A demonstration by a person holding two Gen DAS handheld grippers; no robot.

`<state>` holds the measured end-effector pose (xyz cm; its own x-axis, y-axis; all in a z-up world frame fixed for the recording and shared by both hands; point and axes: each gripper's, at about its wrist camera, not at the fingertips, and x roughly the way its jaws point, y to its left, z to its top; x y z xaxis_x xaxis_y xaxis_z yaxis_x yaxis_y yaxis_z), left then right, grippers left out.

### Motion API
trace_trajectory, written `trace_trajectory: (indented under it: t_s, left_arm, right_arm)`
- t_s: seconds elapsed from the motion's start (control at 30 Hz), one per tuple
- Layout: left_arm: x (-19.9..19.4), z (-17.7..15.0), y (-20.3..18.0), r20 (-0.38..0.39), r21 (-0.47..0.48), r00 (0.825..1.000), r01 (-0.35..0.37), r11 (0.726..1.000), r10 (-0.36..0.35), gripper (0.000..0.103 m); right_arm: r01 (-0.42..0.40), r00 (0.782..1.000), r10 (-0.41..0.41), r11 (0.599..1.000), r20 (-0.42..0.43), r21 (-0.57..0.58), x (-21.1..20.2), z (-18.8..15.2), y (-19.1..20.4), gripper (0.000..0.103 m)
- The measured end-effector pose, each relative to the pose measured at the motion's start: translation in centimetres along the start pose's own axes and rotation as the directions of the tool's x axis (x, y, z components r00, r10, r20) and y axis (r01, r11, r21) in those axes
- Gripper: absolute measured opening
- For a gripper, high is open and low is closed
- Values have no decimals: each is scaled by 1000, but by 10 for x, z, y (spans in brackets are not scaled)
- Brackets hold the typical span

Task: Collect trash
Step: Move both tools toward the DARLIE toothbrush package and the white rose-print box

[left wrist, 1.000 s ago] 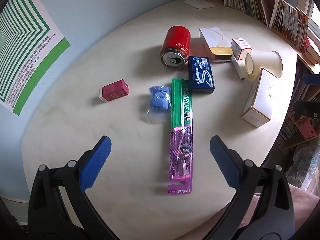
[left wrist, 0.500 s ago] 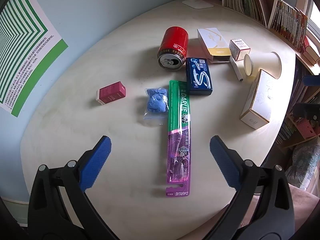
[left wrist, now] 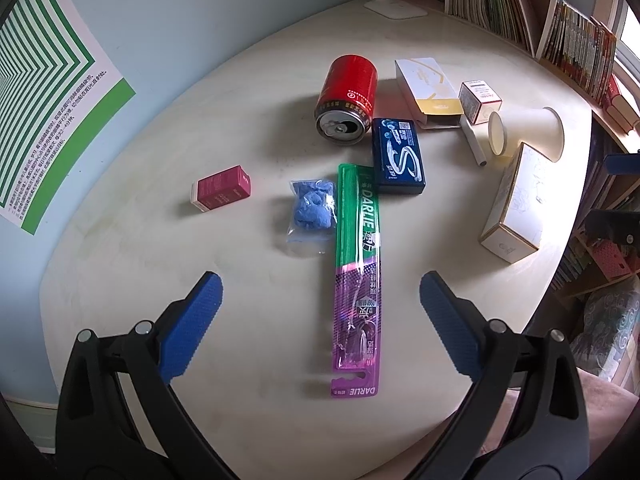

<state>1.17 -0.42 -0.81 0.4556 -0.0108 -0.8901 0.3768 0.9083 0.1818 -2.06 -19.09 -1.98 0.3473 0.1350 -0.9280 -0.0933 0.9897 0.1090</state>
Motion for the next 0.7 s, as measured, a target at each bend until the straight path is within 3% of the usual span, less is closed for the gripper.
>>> trace_trajectory:
  t_s: [0.7]
  left_arm:
    - [7, 8, 1, -8, 16, 1000, 6, 1000, -6, 97]
  right_arm:
    - [-6, 1000, 6, 1000, -10, 4, 4, 6, 2, 97]
